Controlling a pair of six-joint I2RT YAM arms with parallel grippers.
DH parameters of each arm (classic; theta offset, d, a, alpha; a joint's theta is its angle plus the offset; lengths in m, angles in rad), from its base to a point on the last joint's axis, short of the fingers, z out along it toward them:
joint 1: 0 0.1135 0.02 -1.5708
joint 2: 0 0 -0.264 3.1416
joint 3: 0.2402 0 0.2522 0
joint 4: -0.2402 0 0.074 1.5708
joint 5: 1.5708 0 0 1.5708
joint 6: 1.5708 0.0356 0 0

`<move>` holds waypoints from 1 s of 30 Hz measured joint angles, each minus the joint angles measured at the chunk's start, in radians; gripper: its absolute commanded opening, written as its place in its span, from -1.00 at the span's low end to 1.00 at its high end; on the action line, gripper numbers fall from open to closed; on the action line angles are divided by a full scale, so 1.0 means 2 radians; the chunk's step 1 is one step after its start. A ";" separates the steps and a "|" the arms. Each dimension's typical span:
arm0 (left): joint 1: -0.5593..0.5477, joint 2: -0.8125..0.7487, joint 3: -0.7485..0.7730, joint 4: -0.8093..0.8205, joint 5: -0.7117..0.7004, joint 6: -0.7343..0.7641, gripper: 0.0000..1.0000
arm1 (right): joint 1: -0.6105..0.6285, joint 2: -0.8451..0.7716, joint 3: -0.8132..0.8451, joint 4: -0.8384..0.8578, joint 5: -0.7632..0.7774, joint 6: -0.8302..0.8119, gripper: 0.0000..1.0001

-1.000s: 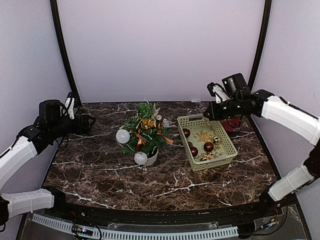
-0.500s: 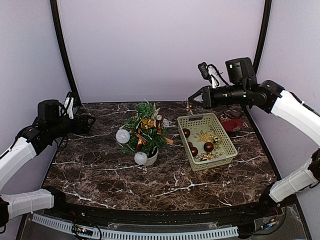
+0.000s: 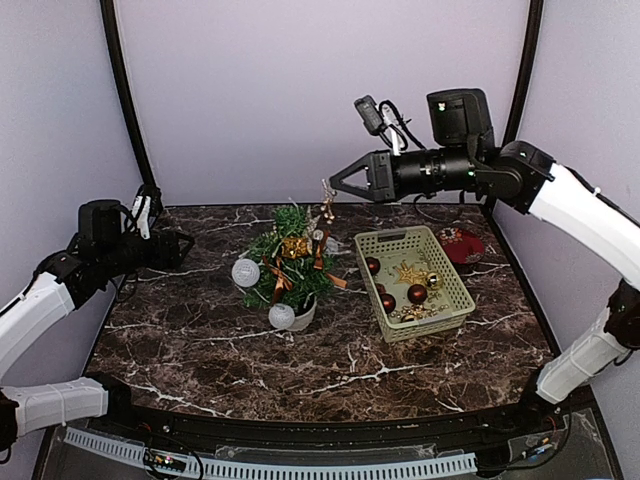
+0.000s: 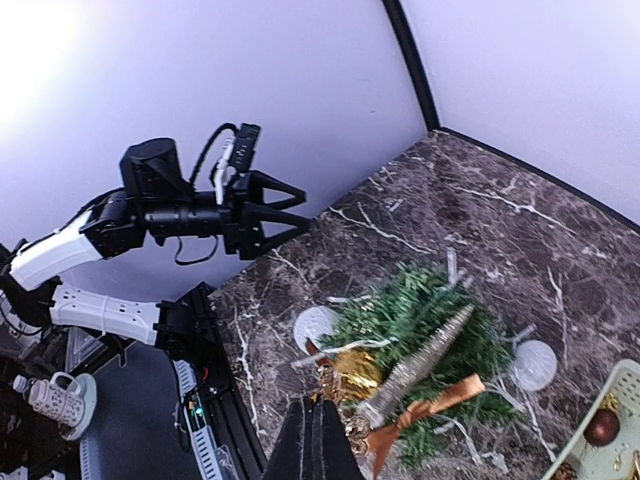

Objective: Decorate the small christmas tree

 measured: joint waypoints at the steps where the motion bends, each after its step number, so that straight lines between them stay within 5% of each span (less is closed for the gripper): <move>1: 0.000 0.000 0.000 0.000 0.004 0.000 0.60 | 0.007 0.009 0.011 0.004 -0.003 0.000 -1.00; 14: 0.000 0.005 -0.001 0.004 0.028 0.000 0.60 | 0.059 0.139 0.116 0.016 0.015 -0.027 -1.00; 30: 0.000 0.005 -0.003 0.004 0.028 0.000 0.60 | 0.060 0.165 0.131 -0.014 0.074 -0.032 -1.00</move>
